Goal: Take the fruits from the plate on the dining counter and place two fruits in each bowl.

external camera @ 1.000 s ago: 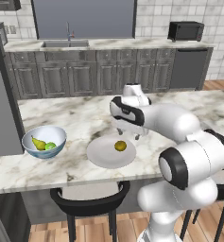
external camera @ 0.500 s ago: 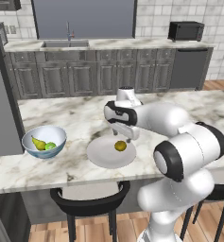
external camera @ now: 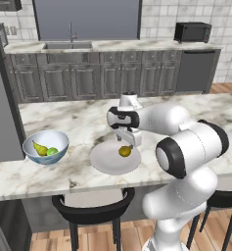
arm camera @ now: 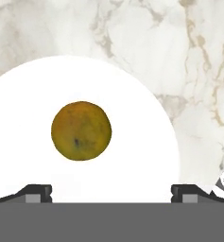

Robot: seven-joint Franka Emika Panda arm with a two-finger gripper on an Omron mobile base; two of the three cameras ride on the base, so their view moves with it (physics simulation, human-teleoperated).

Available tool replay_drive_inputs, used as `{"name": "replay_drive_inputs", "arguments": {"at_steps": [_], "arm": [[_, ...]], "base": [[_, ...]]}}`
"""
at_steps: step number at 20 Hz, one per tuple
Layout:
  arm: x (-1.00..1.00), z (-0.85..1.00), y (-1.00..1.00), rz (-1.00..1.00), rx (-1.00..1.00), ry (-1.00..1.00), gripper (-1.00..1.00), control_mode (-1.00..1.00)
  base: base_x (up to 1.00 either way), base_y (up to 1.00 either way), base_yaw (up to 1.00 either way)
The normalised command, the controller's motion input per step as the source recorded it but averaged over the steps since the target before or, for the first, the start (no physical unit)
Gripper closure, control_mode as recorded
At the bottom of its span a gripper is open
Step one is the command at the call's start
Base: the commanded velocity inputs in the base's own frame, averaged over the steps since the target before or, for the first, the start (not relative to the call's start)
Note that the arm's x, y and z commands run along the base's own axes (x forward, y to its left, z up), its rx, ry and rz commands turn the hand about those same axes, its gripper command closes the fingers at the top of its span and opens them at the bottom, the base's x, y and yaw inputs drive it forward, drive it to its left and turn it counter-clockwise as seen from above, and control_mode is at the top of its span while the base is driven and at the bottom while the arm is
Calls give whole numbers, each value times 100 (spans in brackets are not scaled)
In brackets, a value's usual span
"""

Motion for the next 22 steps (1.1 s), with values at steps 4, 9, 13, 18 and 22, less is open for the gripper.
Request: {"name": "replay_drive_inputs", "arguments": {"at_steps": [4,9,13,18,22], "arm": [[6,-17,-3,4,0,0,-100,-100],[15,-15,-1,8,0,0,-100,-100],[17,-13,-2,8,0,0,-100,-100],[13,-16,-6,6,0,0,-100,-100],[10,-20,-1,3,0,0,-100,-100]], "base": [[0,0,0],[0,0,0],[0,0,0],[0,0,0],[0,0,0]]}}
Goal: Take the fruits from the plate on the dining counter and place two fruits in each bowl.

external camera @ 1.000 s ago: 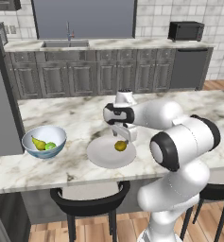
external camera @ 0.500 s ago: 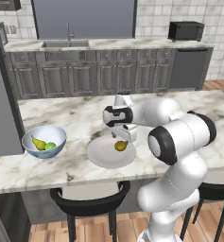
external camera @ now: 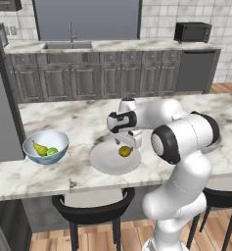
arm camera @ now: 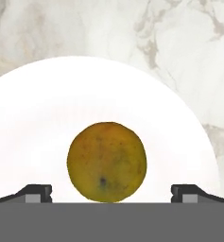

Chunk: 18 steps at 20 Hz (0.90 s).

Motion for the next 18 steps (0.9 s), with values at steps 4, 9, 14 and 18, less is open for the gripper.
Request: {"name": "replay_drive_inputs", "arguments": {"at_steps": [4,9,14,18], "arm": [[2,-17,-1,1,1,0,-100,-100],[0,-16,0,0,2,0,-100,-100],[5,-16,-1,0,0,0,-100,-100],[1,-15,-1,0,0,0,-100,-100]], "base": [[0,0,0],[0,0,0],[0,0,0],[0,0,0]]}}
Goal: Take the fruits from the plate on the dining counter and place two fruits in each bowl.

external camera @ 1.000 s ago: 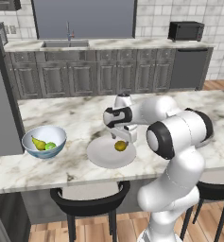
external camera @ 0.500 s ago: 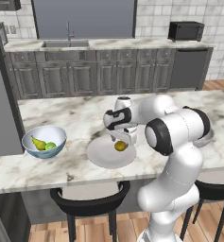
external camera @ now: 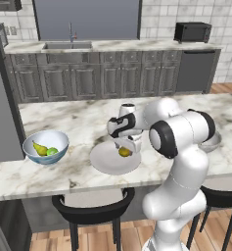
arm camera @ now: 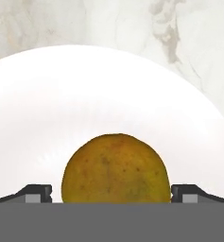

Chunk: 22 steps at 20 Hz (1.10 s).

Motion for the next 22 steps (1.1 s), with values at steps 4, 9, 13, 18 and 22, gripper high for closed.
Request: {"name": "replay_drive_inputs", "arguments": {"at_steps": [4,9,13,18,22], "arm": [[0,-12,-1,0,0,0,-100,-100],[0,-11,-5,0,0,0,100,-100],[0,-10,-10,0,0,0,100,-100],[-4,19,-13,0,1,-5,100,-100],[-14,61,-18,2,15,0,100,-100]], "base": [[0,0,0],[0,0,0],[0,0,0],[0,0,0],[0,0,0]]}}
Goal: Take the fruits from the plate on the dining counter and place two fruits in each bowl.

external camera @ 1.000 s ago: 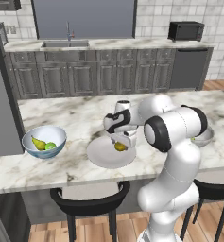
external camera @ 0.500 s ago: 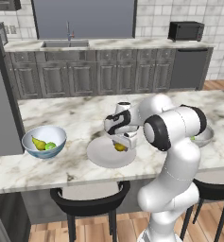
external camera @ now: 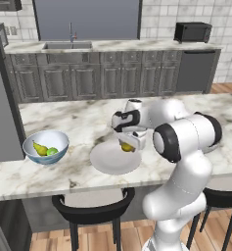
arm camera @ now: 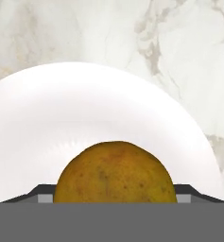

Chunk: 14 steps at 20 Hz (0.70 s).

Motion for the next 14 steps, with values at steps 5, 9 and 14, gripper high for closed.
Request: {"name": "replay_drive_inputs", "arguments": {"at_steps": [5,9,14], "arm": [[-28,75,-30,1,15,-2,100,-100],[-31,54,-46,1,6,0,100,-100],[-11,46,-55,0,0,7,100,-100]], "base": [[0,0,0],[0,0,0],[0,0,0]]}}
